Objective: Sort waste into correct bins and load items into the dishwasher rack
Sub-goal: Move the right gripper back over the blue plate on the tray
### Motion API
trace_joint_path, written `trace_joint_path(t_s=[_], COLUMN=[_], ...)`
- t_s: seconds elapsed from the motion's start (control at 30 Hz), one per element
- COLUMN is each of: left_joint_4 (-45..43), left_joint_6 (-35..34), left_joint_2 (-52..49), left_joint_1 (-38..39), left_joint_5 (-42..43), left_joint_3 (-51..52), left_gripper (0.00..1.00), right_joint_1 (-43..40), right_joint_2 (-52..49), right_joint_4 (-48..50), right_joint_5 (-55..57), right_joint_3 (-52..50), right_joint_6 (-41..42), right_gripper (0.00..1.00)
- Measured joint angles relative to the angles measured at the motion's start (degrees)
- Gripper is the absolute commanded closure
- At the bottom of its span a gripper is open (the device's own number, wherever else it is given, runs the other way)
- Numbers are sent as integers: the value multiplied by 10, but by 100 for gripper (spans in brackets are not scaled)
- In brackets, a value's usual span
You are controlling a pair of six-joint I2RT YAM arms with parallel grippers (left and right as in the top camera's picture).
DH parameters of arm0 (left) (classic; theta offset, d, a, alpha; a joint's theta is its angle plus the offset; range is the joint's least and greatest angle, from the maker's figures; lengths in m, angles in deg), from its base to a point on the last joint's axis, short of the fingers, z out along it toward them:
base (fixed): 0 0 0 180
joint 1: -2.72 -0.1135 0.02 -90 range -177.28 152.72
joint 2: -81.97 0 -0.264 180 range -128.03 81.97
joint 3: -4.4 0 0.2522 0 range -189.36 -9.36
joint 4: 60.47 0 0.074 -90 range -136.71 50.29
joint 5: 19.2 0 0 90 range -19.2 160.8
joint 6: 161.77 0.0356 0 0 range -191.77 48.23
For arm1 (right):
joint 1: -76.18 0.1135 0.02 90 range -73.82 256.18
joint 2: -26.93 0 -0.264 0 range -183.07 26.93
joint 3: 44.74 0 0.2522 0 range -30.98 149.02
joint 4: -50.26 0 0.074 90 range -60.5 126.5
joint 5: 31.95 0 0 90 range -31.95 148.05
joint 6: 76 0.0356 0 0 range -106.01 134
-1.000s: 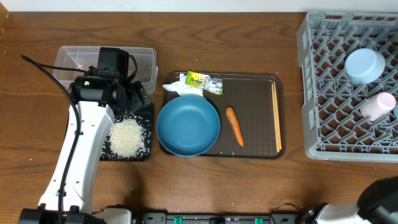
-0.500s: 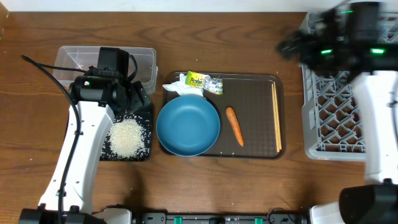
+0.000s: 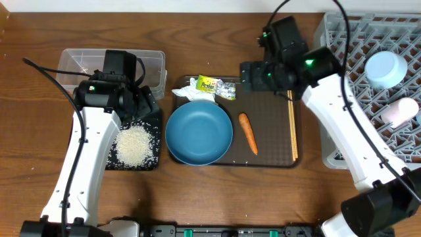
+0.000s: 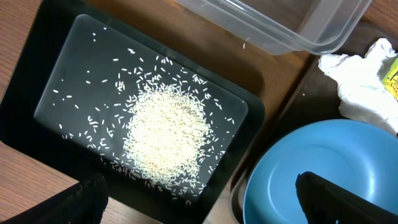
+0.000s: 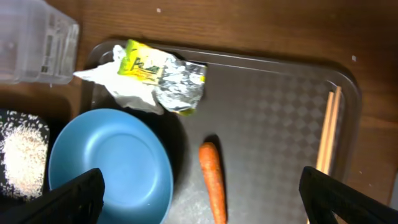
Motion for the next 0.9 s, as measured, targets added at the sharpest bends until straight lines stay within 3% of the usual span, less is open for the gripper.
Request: trace_joint_path(t_s=[0.9], left_joint_4=[0], left_joint_6=[0], left_joint_2=[0], left_joint_1=[0], left_joint_5=[0], left_joint_3=[0], left_gripper=[1], right_joint_1=[41], right_joint_2=[-108], right_joint_4=[52], right_joint_5=[-37], right_joint_3=[0], right_joint_6=[0], right_gripper=[1])
